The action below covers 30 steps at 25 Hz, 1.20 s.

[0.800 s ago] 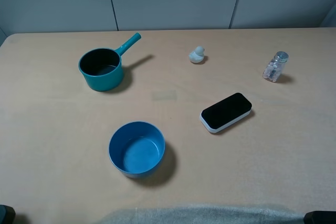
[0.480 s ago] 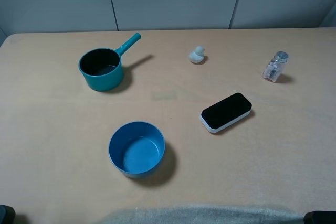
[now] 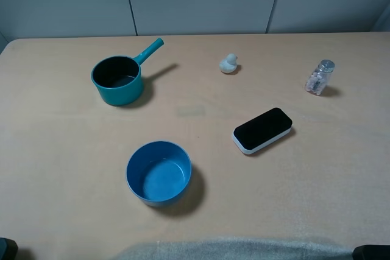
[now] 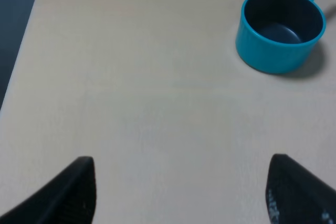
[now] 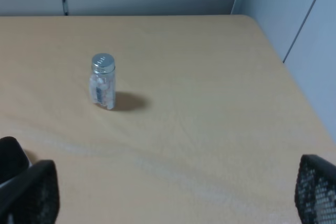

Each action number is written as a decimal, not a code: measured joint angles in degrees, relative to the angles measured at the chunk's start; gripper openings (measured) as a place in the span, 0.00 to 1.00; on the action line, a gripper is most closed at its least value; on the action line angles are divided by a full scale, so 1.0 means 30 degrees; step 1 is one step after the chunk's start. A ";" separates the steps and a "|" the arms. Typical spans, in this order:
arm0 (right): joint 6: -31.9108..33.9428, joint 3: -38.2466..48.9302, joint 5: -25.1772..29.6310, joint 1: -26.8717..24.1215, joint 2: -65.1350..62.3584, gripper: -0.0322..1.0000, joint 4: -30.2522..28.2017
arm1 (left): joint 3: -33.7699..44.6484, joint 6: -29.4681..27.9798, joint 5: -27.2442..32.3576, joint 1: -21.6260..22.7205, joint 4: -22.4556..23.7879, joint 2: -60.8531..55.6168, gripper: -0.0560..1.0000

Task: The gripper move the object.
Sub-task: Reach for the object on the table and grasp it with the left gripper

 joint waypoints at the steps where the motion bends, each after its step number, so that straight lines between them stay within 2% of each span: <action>1: 0.0000 0.0000 0.0000 0.0000 0.0000 0.69 0.0000 | 0.0000 0.0000 0.0000 0.0000 0.0000 0.0000 0.75; 30: 0.0000 0.0000 0.0000 0.0000 0.0000 0.69 0.0000 | -0.0148 0.0000 -0.0101 0.0000 -0.0019 0.0066 0.75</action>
